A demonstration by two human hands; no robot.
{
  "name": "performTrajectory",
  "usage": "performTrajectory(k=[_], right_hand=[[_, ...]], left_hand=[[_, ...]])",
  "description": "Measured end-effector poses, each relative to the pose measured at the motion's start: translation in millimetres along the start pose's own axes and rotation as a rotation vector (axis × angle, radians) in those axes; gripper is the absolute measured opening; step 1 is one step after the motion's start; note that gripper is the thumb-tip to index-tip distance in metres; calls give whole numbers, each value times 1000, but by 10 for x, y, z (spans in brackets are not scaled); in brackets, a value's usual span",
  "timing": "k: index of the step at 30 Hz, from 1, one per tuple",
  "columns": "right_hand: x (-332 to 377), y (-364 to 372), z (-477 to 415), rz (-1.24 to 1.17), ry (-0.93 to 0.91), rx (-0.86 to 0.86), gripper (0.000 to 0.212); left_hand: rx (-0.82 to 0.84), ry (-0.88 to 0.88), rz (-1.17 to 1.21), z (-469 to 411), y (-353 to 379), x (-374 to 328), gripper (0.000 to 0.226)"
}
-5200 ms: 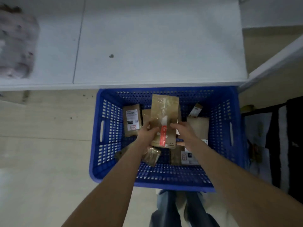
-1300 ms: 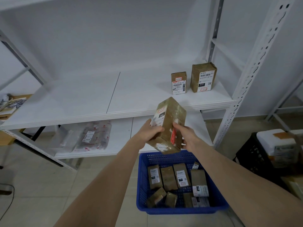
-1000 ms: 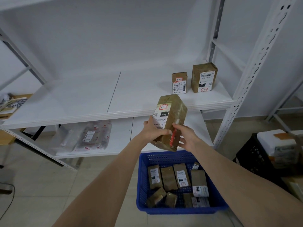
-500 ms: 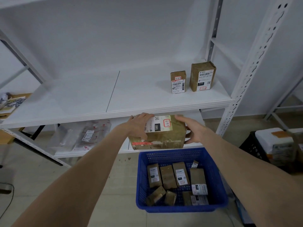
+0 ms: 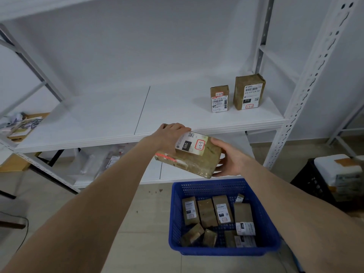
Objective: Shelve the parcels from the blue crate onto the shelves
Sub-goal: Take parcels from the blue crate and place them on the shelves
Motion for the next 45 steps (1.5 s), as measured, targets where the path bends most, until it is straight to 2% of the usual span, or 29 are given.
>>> performTrajectory(k=[2, 3, 5, 6, 7, 9, 11, 16, 22, 28, 33, 39, 45], right_hand=[[9, 44, 26, -82, -31, -34, 57], [6, 71, 37, -115, -52, -62, 54], [-5, 137, 50, -197, -91, -99, 41], [-16, 178, 53, -252, -110, -105, 35], [-29, 217, 44, -309, -127, -103, 32], [-47, 285, 27, -386, -160, -76, 39], [-68, 302, 9, -388, -175, -58, 45], [2, 238, 8, -95, -189, -148, 27], [83, 249, 13, 118, -178, -283, 47], [152, 343, 29, 91, -244, -336, 32], [227, 543, 1, 93, -240, -345, 27], [318, 888, -118, 102, -289, -326, 39], [397, 1181, -290, 96, -322, -305, 45]], left_hand=[[-133, -76, 103, 10, 15, 10, 100], [-260, -155, 272, 53, 8, -28, 96], [-450, -349, 808, 151, 30, -170, 84], [-428, -430, 1088, 175, 100, -275, 78], [-337, -483, 1302, 194, 203, -391, 74], [-159, -519, 1531, 194, 439, -551, 69], [-125, -513, 1679, 174, 569, -587, 61], [-192, -451, 1759, 127, 616, -489, 51], [-204, -444, 1713, 71, 550, -436, 55], [-150, -469, 1557, 103, 456, -355, 54], [-175, -448, 1555, 151, 398, -157, 60], [-215, -415, 1569, 239, 343, 165, 76], [-273, -410, 1571, 309, 305, 532, 72]])
Point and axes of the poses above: each hand's wrist, its own z-axis away from the middle knuckle, its own y-axis out of the palm, x = y × z, the point moved 2 cm from there along -z, towards the middle knuckle, and after that the axes turned 13 degrees about z, right-handed, at the moved point
